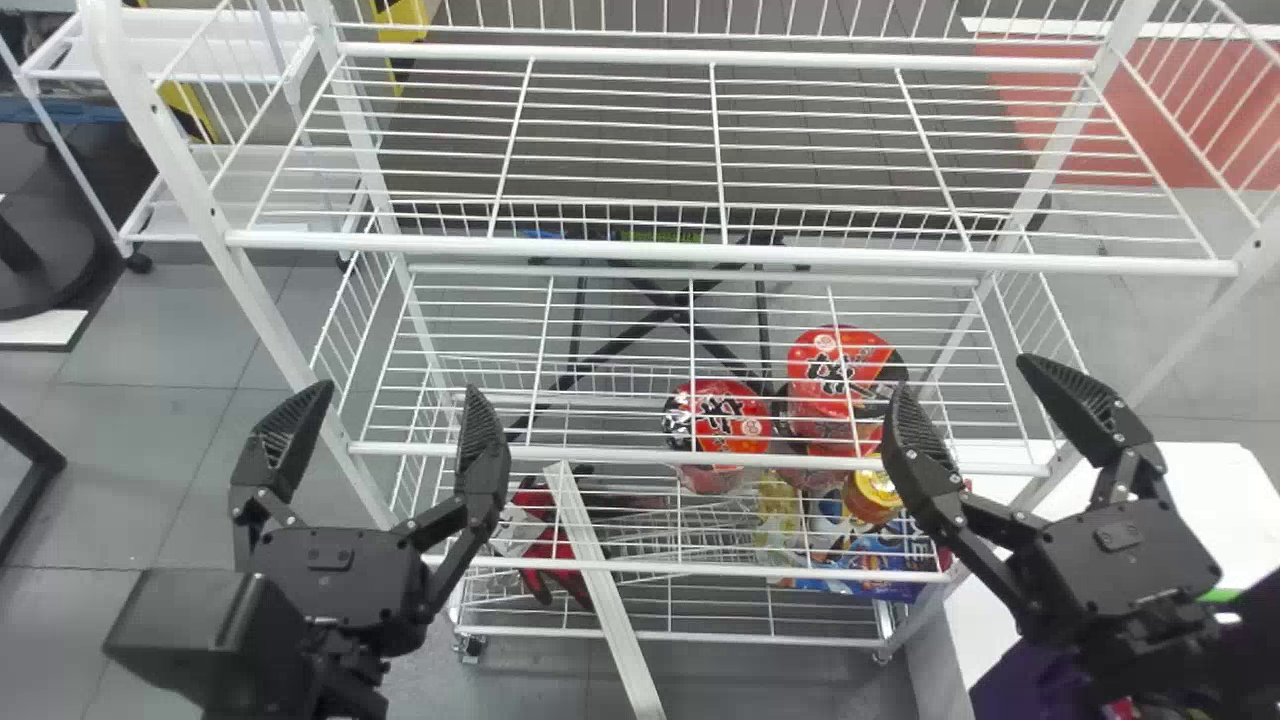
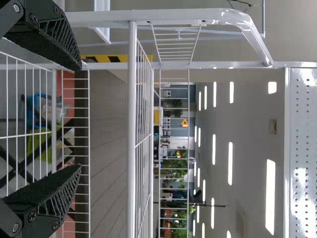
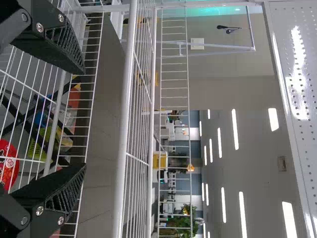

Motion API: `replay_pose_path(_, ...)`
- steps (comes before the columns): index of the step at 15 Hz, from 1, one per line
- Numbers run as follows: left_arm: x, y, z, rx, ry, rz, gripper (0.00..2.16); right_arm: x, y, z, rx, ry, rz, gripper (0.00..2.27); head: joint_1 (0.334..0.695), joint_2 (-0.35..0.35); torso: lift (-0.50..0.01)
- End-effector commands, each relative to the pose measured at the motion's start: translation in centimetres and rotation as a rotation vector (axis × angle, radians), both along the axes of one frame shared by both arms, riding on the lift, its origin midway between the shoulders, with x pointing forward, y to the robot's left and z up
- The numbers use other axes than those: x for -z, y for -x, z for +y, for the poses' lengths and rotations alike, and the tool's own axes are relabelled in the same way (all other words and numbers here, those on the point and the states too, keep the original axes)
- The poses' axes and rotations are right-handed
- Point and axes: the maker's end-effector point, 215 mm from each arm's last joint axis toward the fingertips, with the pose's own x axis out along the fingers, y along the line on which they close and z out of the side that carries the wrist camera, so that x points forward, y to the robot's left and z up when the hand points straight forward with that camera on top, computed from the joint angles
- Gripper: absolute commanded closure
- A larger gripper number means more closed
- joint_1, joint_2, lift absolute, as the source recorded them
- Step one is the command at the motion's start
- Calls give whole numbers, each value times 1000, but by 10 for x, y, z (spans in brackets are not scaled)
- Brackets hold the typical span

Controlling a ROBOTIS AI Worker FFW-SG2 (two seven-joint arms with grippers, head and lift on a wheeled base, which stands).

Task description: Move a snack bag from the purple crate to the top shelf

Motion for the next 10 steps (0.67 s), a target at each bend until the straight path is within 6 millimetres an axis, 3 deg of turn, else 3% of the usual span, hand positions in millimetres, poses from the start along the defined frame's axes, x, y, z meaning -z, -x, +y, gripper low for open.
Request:
replay_pose_path(1, -1, 0, -2, 3, 1, -2, 117, 1, 0, -4, 3, -3, 6, 178, 695, -16, -244)
replay_pose_path(10, 1, -2, 0, -2, -1, -1, 117, -2, 2, -6, 10, -7, -4, 178, 695, -27, -280)
